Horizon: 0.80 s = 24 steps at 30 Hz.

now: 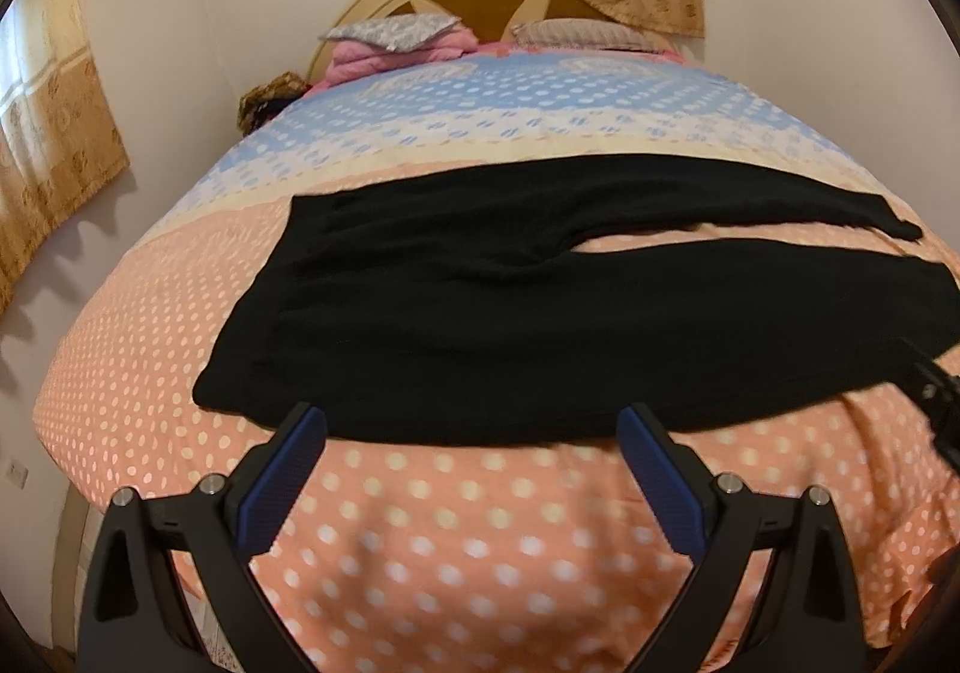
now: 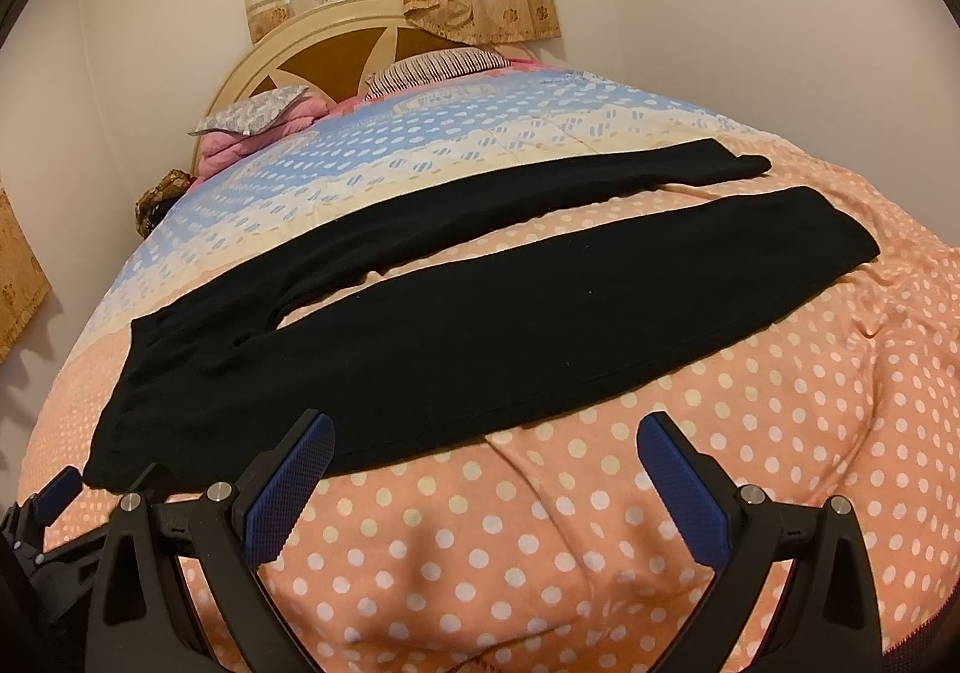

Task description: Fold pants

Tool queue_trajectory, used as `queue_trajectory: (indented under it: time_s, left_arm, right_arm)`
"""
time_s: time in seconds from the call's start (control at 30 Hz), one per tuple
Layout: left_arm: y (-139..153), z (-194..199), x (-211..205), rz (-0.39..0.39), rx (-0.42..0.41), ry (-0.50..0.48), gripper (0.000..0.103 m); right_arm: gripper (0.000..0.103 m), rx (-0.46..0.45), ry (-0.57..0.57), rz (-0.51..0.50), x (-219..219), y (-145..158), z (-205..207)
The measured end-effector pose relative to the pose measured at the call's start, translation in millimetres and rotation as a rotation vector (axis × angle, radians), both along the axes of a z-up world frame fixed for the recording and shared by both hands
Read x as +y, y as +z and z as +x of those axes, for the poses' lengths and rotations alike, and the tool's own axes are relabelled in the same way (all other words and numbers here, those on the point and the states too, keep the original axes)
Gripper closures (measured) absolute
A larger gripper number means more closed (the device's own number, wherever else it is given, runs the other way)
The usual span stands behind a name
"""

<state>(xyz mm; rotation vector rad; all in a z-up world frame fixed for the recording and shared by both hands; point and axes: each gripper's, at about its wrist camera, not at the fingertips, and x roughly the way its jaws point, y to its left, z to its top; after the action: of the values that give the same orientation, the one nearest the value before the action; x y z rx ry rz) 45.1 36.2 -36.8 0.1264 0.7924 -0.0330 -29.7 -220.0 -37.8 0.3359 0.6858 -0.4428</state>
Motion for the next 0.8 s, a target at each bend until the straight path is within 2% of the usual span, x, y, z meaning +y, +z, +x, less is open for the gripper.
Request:
queue_trajectory:
  time_s: [0.23, 0.43, 0.5, 0.57, 0.6, 0.7, 0.8]
  left_arm:
    - [-1, 53, 74, -0.032, 0.027, 0.134, 0.003]
    - [4, 136, 139, -0.093, 0.051, 0.199, 0.004]
    - [0, 168, 153, -0.144, 0.069, 0.202, 0.013]
    - [-8, 201, 162, -0.210, 0.103, 0.172, 0.031]
    - [-13, 214, 164, -0.233, 0.118, 0.161, 0.034]
    - [-27, 249, 161, -0.230, 0.157, 0.137, 0.040]
    - [-43, 277, 156, -0.189, 0.194, 0.116, 0.044]
  right_arm:
    - [0.001, 0.042, 0.057, -0.014, -17, -8, 35]
    - [0.001, 0.017, 0.122, -0.015, -23, -4, 67]
    - [0.001, 0.011, 0.149, -0.033, -19, -4, 76]
    - [0.001, 0.021, 0.178, -0.046, -14, -6, 86]
    - [0.001, 0.028, 0.190, -0.051, -13, -7, 90]
    - [0.001, 0.044, 0.202, -0.057, -12, -12, 102]
    - [0.001, 0.063, 0.204, -0.045, -15, -15, 113]
